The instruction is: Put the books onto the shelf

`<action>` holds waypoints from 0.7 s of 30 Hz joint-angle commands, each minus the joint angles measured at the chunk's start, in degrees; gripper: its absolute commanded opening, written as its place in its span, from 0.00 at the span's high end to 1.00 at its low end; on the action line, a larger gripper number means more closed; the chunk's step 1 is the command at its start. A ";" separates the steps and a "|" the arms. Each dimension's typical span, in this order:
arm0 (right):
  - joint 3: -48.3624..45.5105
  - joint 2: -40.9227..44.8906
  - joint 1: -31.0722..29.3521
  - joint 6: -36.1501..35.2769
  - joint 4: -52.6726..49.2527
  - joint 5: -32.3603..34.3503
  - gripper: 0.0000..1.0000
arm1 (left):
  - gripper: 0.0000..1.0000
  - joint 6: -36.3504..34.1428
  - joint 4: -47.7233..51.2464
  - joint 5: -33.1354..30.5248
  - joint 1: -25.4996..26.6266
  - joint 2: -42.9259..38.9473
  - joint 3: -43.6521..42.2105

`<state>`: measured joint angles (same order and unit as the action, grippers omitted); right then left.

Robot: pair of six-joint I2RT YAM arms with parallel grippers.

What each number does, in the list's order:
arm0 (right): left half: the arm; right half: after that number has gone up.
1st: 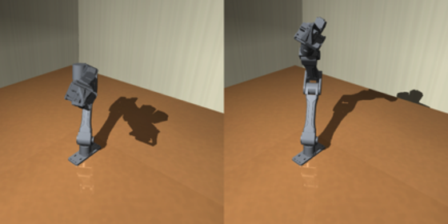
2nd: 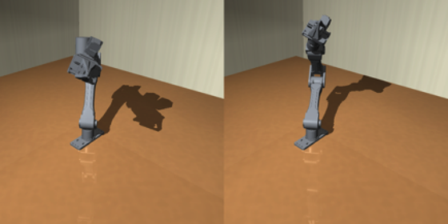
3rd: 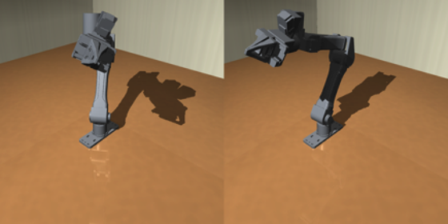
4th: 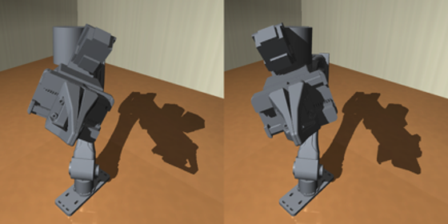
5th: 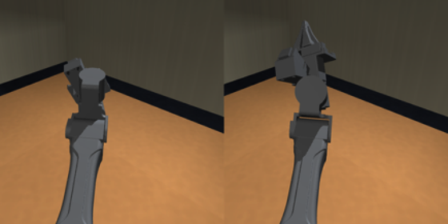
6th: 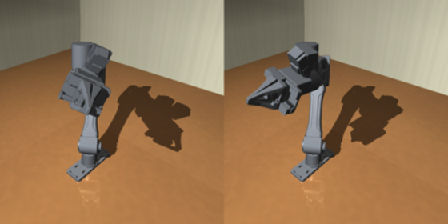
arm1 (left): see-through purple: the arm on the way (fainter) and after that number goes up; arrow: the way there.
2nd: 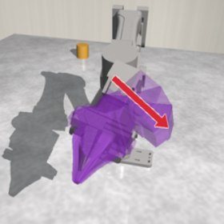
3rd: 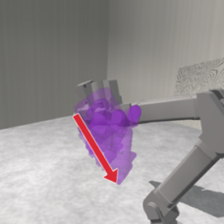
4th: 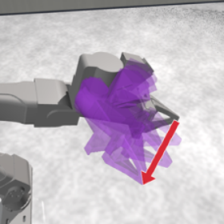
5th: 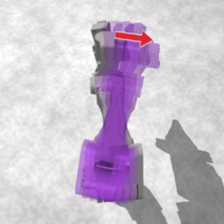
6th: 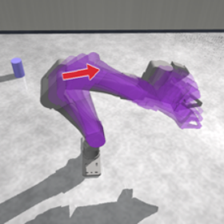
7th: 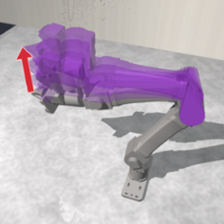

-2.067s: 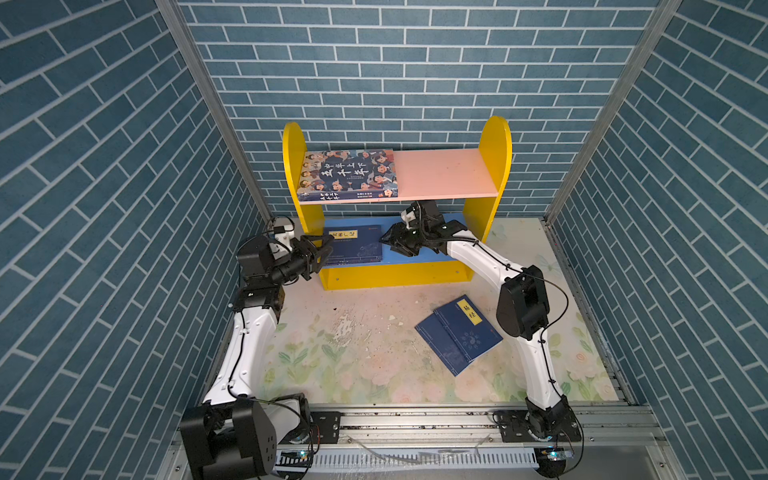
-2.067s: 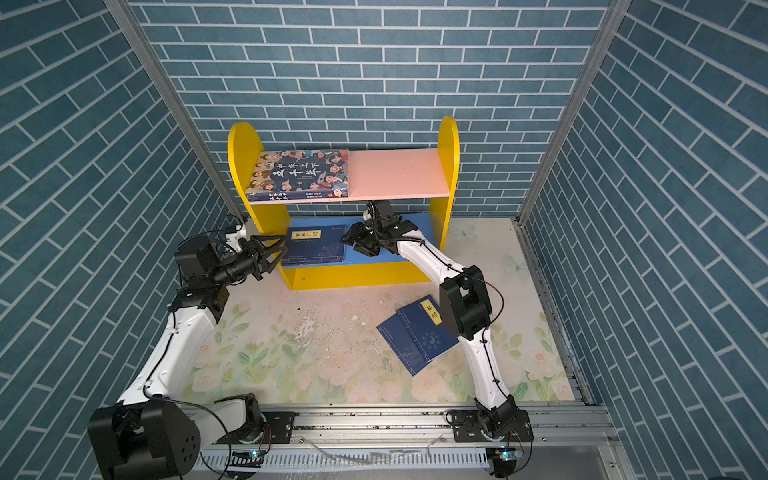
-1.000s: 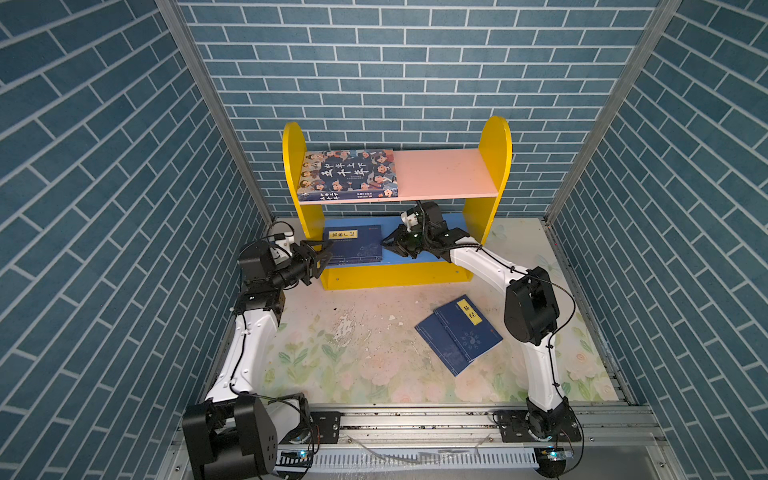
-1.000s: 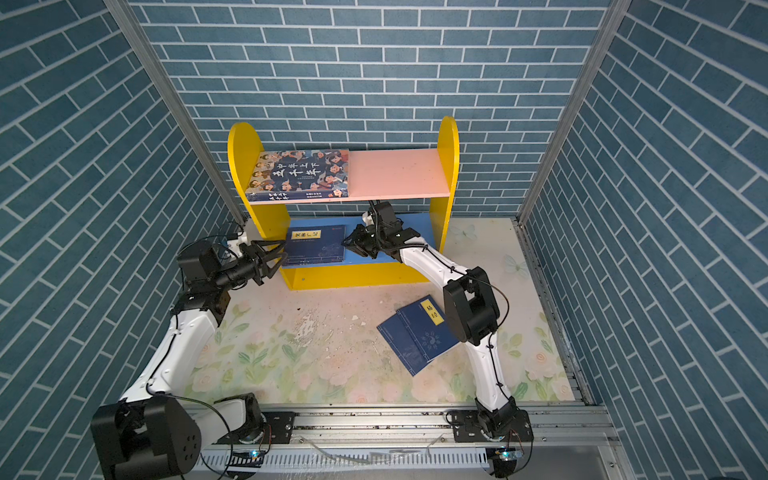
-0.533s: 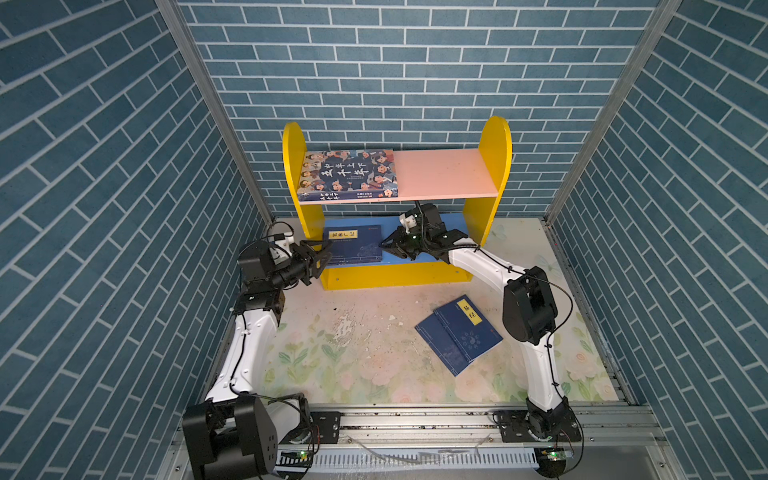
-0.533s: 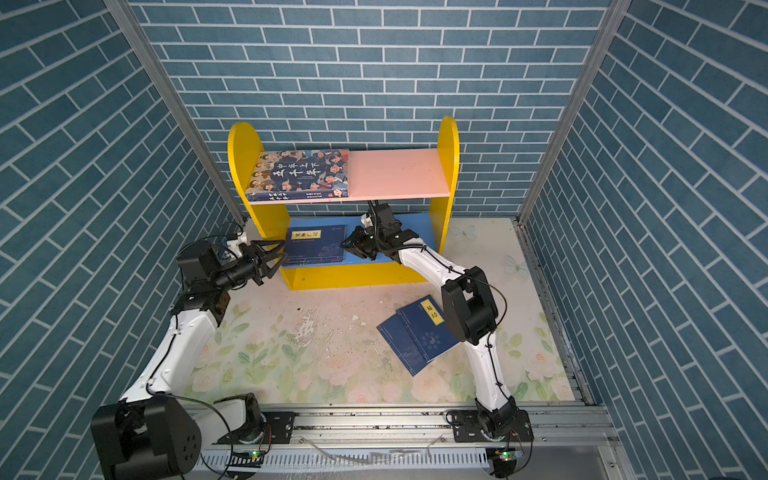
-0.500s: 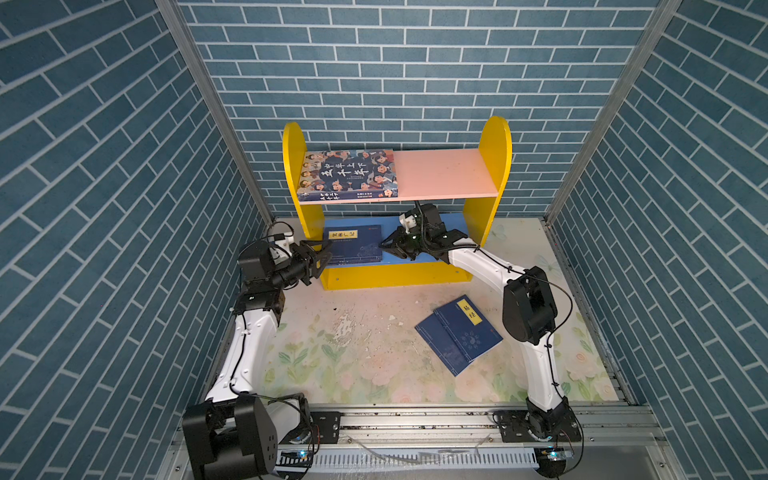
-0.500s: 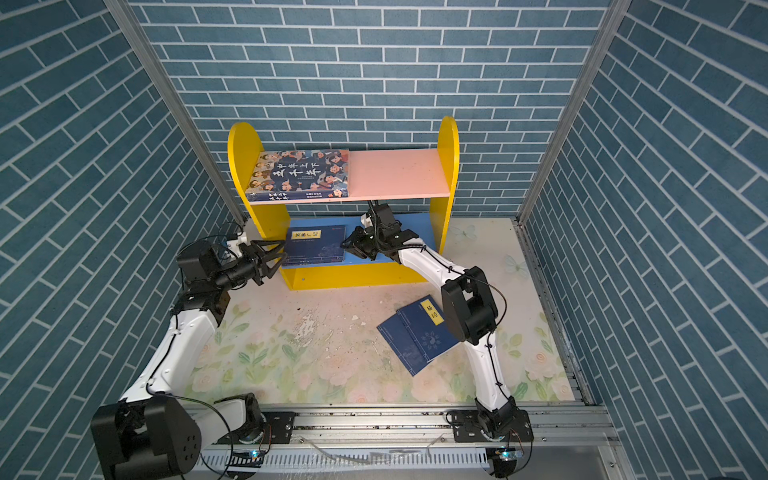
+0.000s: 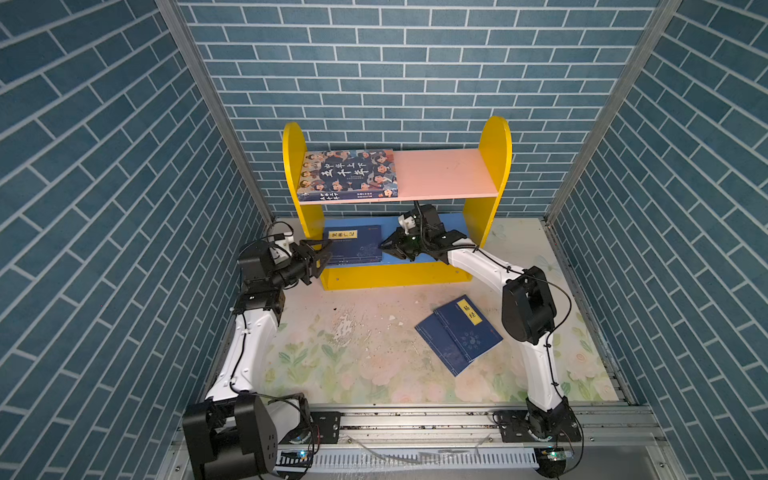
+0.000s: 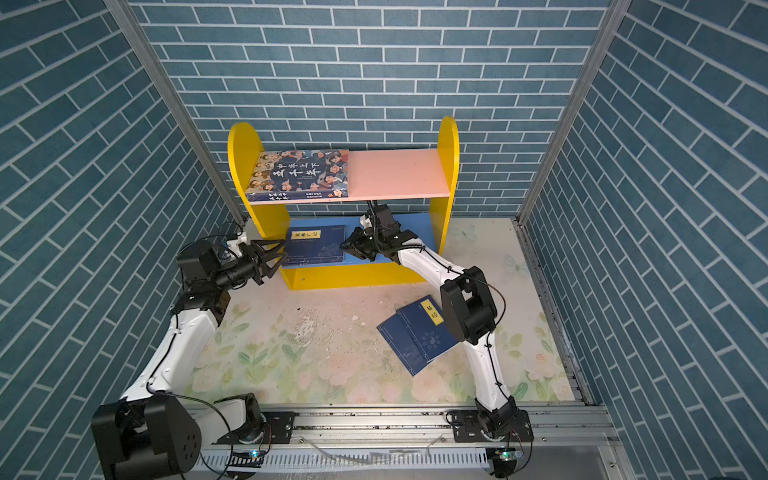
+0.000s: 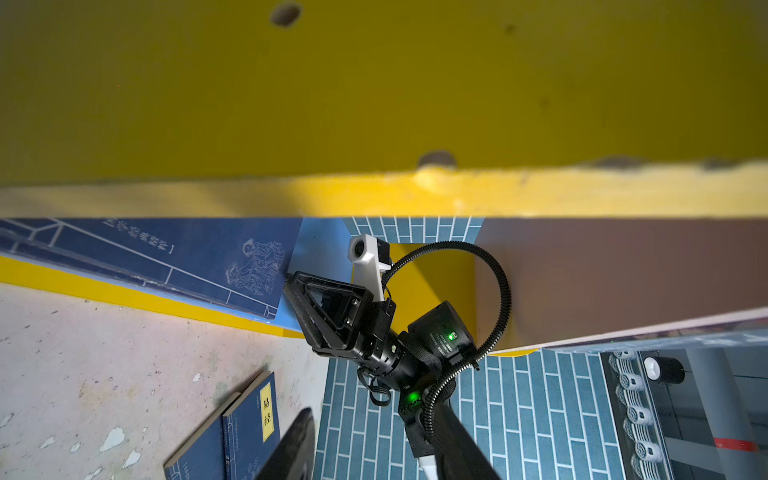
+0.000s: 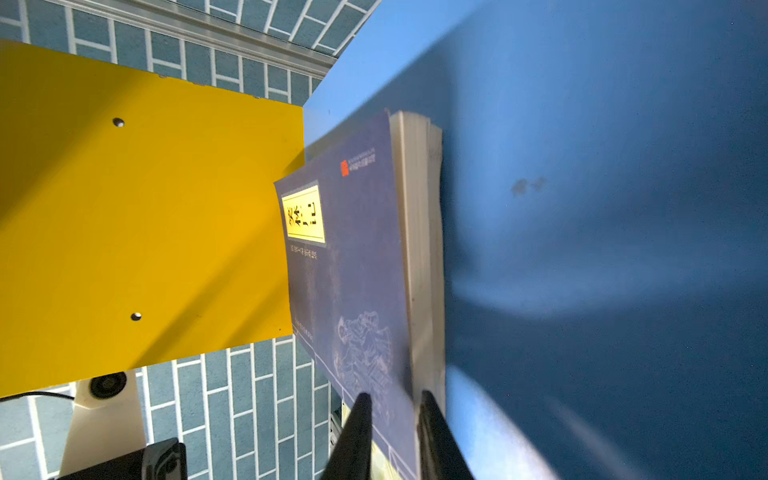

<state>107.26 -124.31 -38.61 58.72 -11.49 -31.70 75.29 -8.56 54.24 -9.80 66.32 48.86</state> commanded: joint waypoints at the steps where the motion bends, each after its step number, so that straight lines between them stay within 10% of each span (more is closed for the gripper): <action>1: 0.83 -0.84 -0.50 0.39 1.26 -0.95 0.78 | 0.52 0.29 -2.07 0.43 -0.30 0.41 -0.25; 21: 1.41 -0.43 -0.75 0.54 1.19 -0.01 0.73 | 0.52 1.00 -2.69 0.34 -0.35 0.29 -0.30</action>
<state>107.31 -124.66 -39.00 58.92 -11.44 -32.14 76.49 -9.41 54.19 -9.85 66.35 48.82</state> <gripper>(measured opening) 0.260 0.483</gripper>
